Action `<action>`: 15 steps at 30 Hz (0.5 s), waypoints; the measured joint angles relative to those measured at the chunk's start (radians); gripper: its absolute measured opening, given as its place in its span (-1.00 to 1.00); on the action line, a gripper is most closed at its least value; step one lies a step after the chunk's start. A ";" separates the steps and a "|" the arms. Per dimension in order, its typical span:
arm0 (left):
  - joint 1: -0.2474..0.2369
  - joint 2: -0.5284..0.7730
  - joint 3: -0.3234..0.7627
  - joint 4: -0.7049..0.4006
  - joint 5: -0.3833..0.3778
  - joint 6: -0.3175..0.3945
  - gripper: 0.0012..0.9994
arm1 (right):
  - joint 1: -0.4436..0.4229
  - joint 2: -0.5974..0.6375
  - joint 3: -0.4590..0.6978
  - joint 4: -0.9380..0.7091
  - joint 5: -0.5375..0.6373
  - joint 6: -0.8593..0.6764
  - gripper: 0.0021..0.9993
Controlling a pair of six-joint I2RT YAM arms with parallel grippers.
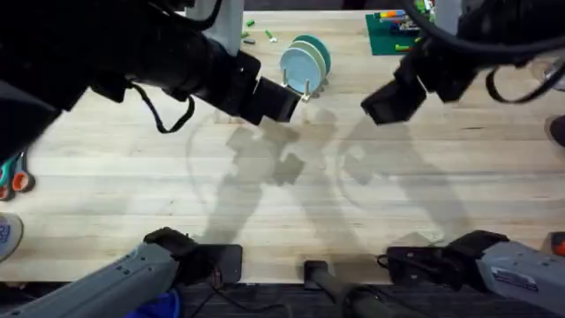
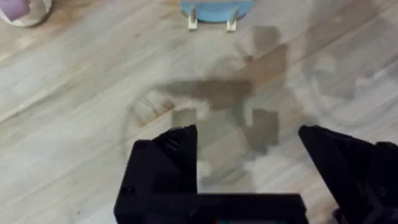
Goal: Pick up the plates from the table one by one and place each into a slot on the dish rack.
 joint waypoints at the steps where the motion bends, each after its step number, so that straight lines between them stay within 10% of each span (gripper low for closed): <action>1: 0.000 0.000 0.000 -0.010 0.000 0.000 0.99 | 0.000 -0.006 -0.008 -0.013 0.000 0.014 0.99; 15: 0.000 0.000 0.000 -0.054 0.000 0.000 0.99 | 0.000 -0.007 -0.024 -0.041 0.000 0.095 0.99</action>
